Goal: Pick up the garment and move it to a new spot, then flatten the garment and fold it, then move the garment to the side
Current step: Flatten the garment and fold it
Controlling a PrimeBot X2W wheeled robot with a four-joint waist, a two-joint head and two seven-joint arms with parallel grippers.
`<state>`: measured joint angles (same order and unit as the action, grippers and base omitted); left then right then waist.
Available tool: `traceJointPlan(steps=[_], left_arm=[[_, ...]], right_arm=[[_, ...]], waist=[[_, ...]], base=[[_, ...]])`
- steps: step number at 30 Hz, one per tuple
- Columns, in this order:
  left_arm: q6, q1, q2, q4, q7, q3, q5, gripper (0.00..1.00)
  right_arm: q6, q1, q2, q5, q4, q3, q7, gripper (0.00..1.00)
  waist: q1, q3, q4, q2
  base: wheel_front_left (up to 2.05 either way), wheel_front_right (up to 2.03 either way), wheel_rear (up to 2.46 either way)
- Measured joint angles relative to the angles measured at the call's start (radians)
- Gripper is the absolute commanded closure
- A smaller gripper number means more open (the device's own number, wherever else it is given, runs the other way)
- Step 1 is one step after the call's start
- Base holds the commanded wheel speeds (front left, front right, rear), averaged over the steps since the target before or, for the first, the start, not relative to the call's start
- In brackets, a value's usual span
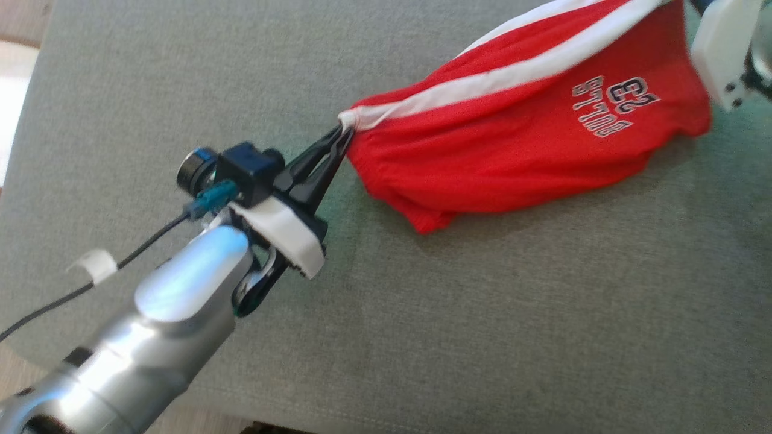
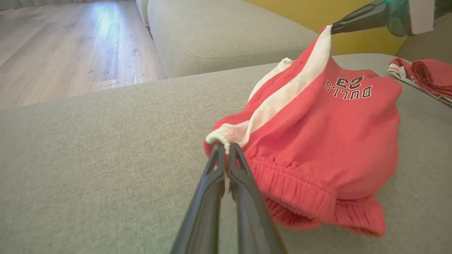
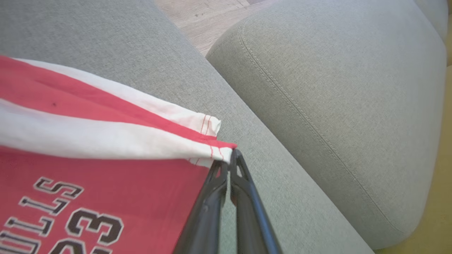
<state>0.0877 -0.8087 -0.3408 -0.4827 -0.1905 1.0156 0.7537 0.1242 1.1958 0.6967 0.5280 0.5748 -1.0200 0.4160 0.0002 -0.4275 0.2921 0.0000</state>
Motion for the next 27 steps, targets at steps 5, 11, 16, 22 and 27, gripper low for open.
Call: traceJointPlan(steps=[5,11,16,22,27], left_arm=[[0.009,-0.037,0.034,-0.050,-0.021,0.000,-0.009,1.00],[0.018,-0.051,0.057,-0.119,-0.032,0.013,-0.016,0.55],[0.022,-0.068,0.070,-0.165,-0.041,0.017,-0.025,0.00],[0.025,-0.067,0.067,-0.199,-0.050,0.011,-0.025,0.00],[-0.013,-0.040,0.053,-0.187,-0.059,-0.065,-0.017,0.00]], right_arm=[[0.000,0.054,-0.015,0.015,0.062,-0.047,-0.024,1.00],[0.000,0.092,-0.038,0.043,0.145,-0.093,-0.083,0.00],[0.000,0.119,-0.072,0.053,0.222,-0.095,-0.147,0.00],[0.000,0.119,-0.123,0.081,0.305,-0.058,-0.266,0.00],[0.000,0.085,-0.181,0.130,0.356,0.044,-0.427,0.00]], waist=[[0.0000,-0.027,0.020,0.0000],[-0.0001,-0.045,0.035,0.0000],[-0.0001,-0.043,0.035,0.0000],[-0.0002,-0.010,0.014,0.0000],[-0.0003,0.042,-0.019,0.0000]], base=[[0.00,0.00,0.00],[0.00,0.00,0.00],[0.00,0.00,0.00],[0.00,0.00,0.00],[0.00,0.00,0.00]])
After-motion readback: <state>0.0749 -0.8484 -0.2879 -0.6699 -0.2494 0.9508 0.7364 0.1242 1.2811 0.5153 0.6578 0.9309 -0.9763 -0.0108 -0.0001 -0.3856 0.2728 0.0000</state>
